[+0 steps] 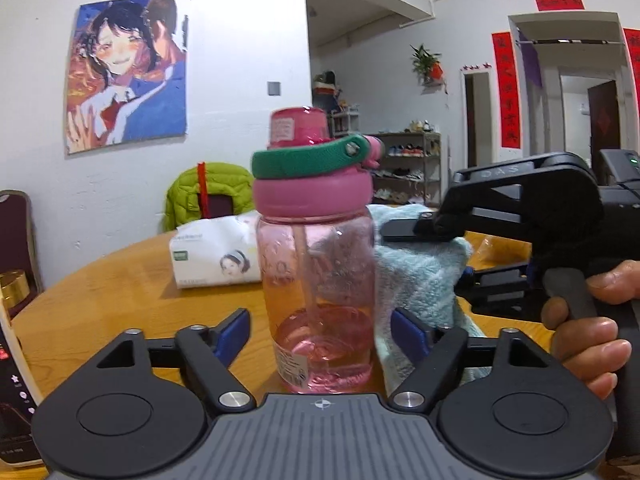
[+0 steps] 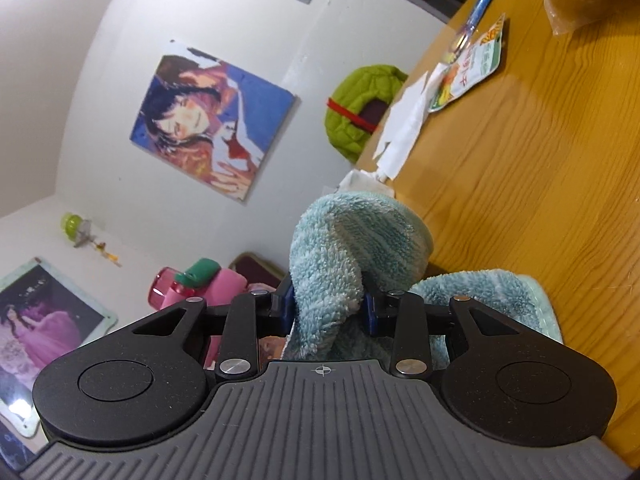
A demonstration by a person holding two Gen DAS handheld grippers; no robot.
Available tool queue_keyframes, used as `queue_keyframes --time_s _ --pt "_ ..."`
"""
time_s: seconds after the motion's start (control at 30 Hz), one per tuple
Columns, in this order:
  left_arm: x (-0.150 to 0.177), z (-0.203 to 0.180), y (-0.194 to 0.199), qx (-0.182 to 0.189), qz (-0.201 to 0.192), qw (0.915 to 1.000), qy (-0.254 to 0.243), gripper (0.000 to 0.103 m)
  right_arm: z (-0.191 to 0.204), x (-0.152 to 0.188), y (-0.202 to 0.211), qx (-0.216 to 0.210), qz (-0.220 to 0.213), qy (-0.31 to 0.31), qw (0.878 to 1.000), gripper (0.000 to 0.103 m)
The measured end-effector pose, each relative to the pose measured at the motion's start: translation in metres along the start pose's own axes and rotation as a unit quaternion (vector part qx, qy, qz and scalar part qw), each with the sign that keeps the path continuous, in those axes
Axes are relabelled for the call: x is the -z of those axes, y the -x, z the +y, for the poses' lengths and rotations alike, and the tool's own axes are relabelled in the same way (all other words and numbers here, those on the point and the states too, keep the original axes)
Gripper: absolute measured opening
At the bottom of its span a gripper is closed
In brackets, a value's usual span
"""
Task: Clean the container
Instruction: 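Wipe the towel over the bottle lid and down its side, right gripper, then rub the towel across the lid and body with the right gripper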
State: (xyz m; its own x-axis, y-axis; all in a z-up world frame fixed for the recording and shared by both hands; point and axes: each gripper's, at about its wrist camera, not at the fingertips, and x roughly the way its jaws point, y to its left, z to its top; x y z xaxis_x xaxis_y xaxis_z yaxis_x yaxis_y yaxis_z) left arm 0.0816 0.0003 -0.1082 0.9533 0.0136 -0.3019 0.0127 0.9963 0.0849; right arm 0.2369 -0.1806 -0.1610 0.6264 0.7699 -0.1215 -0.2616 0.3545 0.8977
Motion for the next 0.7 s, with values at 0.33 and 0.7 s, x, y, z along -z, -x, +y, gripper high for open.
queue_keyframes --time_s 0.33,0.7 --pt "-0.001 0.004 -0.011 0.027 -0.019 0.9994 -0.011 0.072 0.005 0.006 -0.006 0.013 0.036 0.006 0.999 0.038" --pt "-0.004 0.024 -0.028 0.032 -0.003 0.9995 0.001 0.065 0.008 0.015 -0.019 0.066 0.078 0.024 0.994 0.038"
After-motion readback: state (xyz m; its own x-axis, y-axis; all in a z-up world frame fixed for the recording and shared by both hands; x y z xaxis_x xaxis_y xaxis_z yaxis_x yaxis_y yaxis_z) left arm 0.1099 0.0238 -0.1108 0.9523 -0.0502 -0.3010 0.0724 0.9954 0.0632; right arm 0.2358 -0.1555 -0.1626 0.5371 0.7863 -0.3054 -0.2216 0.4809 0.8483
